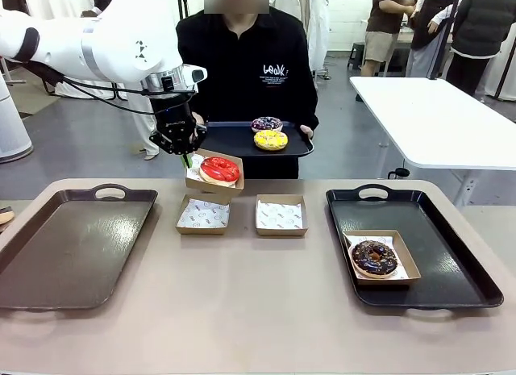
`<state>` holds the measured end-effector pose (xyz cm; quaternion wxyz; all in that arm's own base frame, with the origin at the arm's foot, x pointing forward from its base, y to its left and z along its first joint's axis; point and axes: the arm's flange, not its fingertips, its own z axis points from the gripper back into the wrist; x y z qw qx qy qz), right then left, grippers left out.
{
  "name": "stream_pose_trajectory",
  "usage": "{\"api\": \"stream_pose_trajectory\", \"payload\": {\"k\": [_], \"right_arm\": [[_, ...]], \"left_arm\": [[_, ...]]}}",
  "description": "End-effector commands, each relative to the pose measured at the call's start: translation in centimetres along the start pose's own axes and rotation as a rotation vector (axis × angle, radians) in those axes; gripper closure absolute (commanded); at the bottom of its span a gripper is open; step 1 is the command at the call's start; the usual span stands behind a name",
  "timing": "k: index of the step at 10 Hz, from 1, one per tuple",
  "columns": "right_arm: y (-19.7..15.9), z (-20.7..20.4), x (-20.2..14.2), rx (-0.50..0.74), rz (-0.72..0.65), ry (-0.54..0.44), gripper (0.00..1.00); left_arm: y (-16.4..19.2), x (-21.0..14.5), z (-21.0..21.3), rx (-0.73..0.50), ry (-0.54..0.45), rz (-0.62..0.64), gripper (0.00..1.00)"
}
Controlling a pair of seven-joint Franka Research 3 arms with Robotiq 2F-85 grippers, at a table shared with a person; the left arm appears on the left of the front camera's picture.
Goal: Individually package the donuts and arrange them on the tray.
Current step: Place the picked Paper togo box on the Handle tray while simultaneously picking up another Paper togo box from the table with the other hand.
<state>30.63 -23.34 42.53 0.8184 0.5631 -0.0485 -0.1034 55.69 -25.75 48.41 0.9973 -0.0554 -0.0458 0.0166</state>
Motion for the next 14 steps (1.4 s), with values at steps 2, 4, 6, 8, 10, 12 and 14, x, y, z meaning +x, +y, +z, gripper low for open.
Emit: {"api": "stream_pose_trajectory", "payload": {"k": [2,4,6,8,10,12,14], "right_arm": [[1.6,-0.9,0.3,-0.017,0.022,-0.007,0.1],[6.2,-2.4,0.8,-0.08,0.068,0.004,0.1],[12.1,-4.9,1.7,-0.153,0.088,0.032,0.1],[17.5,-9.4,2.6,-0.286,0.107,0.055,0.1],[21.5,-14.7,4.5,-0.405,0.112,0.047,0.1],[22.2,-19.7,7.1,-0.486,0.098,0.037,0.1],[21.1,-24.8,9.5,-0.552,0.089,0.018,0.1]], "left_arm": [[1.0,-1.3,1.0,-0.015,-0.033,-0.12,0.99],[3.4,-4.1,3.1,-0.008,-0.056,-0.196,0.99],[6.9,-6.9,5.3,-0.009,-0.081,-0.204,0.99],[10.3,-9.6,5.6,-0.018,-0.076,-0.161,0.99],[14.2,-11.7,4.8,-0.015,-0.053,-0.099,0.99],[17.2,-12.1,3.6,-0.006,-0.028,-0.036,0.99],[19.4,-12.6,2.2,0.008,-0.011,0.011,0.99]]}}
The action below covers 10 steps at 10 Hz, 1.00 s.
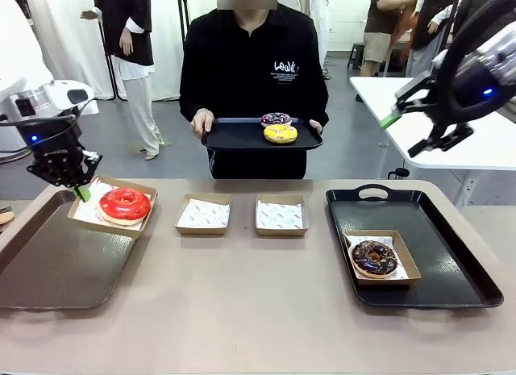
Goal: Individually package the donuts and arrange them on the tray.
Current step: Place the picked Paper togo box on the Handle tray while simultaneously picking up another Paper togo box from the table with the other hand.
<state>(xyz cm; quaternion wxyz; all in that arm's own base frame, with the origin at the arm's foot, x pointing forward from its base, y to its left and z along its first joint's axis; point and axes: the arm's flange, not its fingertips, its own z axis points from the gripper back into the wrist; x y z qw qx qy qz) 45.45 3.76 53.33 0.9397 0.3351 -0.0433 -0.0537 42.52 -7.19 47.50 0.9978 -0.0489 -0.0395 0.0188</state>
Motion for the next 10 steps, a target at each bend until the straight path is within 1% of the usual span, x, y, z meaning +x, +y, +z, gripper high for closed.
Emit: {"api": "stream_pose_trajectory", "payload": {"k": [1,2,3,4,5,6,10], "right_arm": [[0.9,-2.8,2.2,-0.056,-0.034,0.001,0.1],[1.2,-4.1,2.2,-0.064,-0.026,0.004,0.1],[1.6,-4.5,2.1,-0.047,-0.02,0.007,0.1],[1.5,-4.3,1.4,-0.02,-0.006,0.031,0.1],[1.0,-3.1,0.6,0.056,0.018,0.052,0.1],[1.0,-5.4,1.8,-0.041,0.004,0.021,0.1],[1.0,-5.4,1.8,-0.041,0.004,0.021,0.1]], "left_arm": [[1.6,-0.3,-0.8,-0.004,-0.014,0.027,0.99],[2.5,-0.3,-1.6,-0.012,0.006,0.04,0.99],[3.1,0.4,-2.0,-0.008,0.027,0.043,0.99],[3.1,0.5,-2.3,0.013,0.043,0.031,0.99],[2.6,1.0,-2.3,0.029,0.042,0.006,0.99],[2.9,0.1,-2.1,0.003,0.041,0.06,0.99],[2.9,0.1,-2.1,0.003,0.041,0.06,0.99]]}}
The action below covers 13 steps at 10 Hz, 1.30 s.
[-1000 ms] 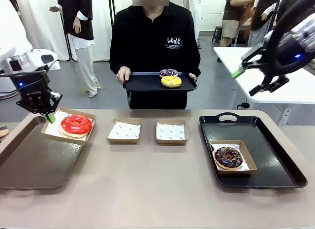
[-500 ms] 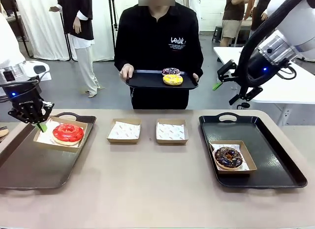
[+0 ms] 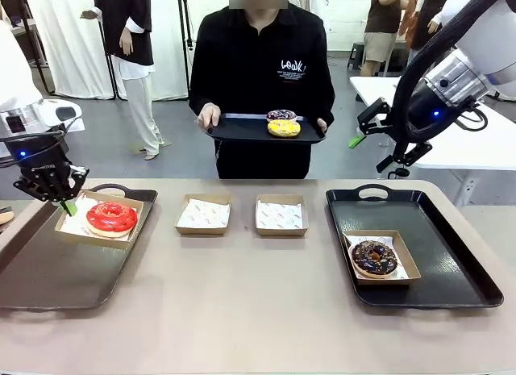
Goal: Individually package the donuts and arrange them on the tray.
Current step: Place the picked Paper togo box on the Handle tray while simultaneously picking up another Paper togo box from the table with the other hand.
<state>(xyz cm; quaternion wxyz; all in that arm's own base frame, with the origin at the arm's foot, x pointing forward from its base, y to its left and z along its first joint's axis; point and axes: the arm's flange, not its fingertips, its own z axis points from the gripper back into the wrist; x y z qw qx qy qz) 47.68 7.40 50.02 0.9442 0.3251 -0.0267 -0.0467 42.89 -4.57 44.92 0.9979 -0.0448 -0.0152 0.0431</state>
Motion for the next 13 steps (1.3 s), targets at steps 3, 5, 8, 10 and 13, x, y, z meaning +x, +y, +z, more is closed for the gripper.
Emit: {"api": "stream_pose_trajectory", "payload": {"k": [3,5,8,10,13], "right_arm": [[0.0,0.0,0.0,-0.004,0.001,0.001,0.1],[3.9,-1.0,0.2,-0.148,0.007,-0.067,0.1],[8.2,-5.0,5.4,-0.27,-0.063,-0.042,0.1],[9.2,-9.3,8.6,-0.347,-0.111,-0.017,0.1],[8.4,-14.1,9.3,-0.323,-0.029,-0.002,0.1]], "left_arm": [[0.0,0.0,0.0,0.0,0.0,0.0,0.99],[1.4,-2.0,1.0,-0.004,-0.022,-0.065,0.99],[5.6,-5.6,1.8,-0.011,-0.049,-0.115,0.99],[7.8,-7.9,2.2,0.014,-0.064,-0.139,0.99],[9.7,-8.9,1.6,0.001,-0.048,-0.144,0.99]]}}
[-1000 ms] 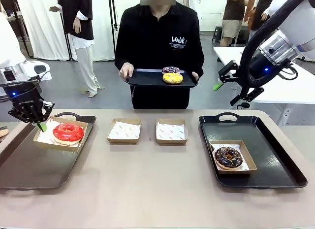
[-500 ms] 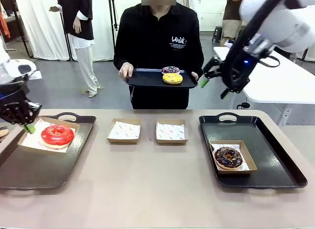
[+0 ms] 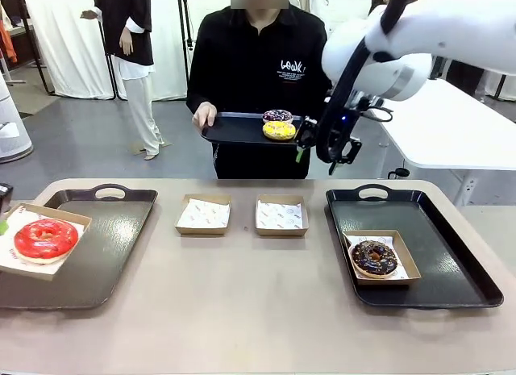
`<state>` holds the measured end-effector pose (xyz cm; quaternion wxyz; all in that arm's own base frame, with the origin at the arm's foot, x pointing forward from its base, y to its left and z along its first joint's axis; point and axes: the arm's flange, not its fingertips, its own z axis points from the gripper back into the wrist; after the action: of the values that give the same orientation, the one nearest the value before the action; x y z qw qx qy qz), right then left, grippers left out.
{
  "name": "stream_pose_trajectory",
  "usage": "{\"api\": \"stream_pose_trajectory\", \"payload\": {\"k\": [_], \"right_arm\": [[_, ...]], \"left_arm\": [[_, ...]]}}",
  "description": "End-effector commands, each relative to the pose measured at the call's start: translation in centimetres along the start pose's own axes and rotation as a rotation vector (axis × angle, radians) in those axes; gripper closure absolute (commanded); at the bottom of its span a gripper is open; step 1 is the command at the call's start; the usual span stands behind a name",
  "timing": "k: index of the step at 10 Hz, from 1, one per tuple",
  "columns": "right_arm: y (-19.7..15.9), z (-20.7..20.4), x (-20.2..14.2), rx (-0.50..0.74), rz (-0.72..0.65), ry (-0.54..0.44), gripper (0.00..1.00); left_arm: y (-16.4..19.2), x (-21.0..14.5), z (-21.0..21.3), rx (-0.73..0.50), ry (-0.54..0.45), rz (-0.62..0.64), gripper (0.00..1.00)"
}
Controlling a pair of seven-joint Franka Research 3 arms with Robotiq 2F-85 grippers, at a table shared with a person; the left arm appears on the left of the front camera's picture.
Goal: Individually package the donuts and arrange them on the tray.
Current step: Place the picked Paper togo box on the Handle tray while simultaneously picking up another Paper togo box from the table with the other hand.
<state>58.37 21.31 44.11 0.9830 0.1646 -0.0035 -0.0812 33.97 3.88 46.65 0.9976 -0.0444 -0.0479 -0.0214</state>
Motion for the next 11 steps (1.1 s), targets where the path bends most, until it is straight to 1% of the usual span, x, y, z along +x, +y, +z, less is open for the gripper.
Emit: {"api": "stream_pose_trajectory", "payload": {"k": [1,3,5,7,8,9,10,11], "right_arm": [[0.1,-1.5,-0.4,0.009,0.077,-0.034,0.1],[-0.1,-3.7,-2.5,-0.039,0.152,-0.08,0.1],[-0.4,-5.6,-4.5,-0.113,0.239,-0.111,0.1],[-0.4,-6.8,-5.2,-0.179,0.3,-0.147,0.1],[-0.3,-7.3,-5.4,-0.18,0.318,-0.144,0.1],[-0.2,-7.2,-5.6,-0.133,0.343,-0.121,0.1],[-0.2,-7.1,-5.0,-0.166,0.31,-0.105,0.1],[-0.2,-7.1,-5.0,-0.166,0.31,-0.105,0.1]], "left_arm": [[0.8,-0.6,-1.7,-0.008,0.026,0.0,0.99],[0.6,0.5,-2.8,-0.018,0.069,0.011,0.99],[0.2,1.5,-3.6,-0.025,0.101,0.016,0.99],[-0.2,1.8,-3.8,-0.037,0.101,0.011,0.99],[-0.5,2.0,-3.8,-0.04,0.101,0.011,0.99],[-0.9,2.1,-3.4,-0.048,0.093,0.025,0.99],[0.1,1.4,-4.2,-0.02,0.116,0.009,0.99],[0.1,1.4,-4.2,-0.02,0.116,0.009,0.99]]}}
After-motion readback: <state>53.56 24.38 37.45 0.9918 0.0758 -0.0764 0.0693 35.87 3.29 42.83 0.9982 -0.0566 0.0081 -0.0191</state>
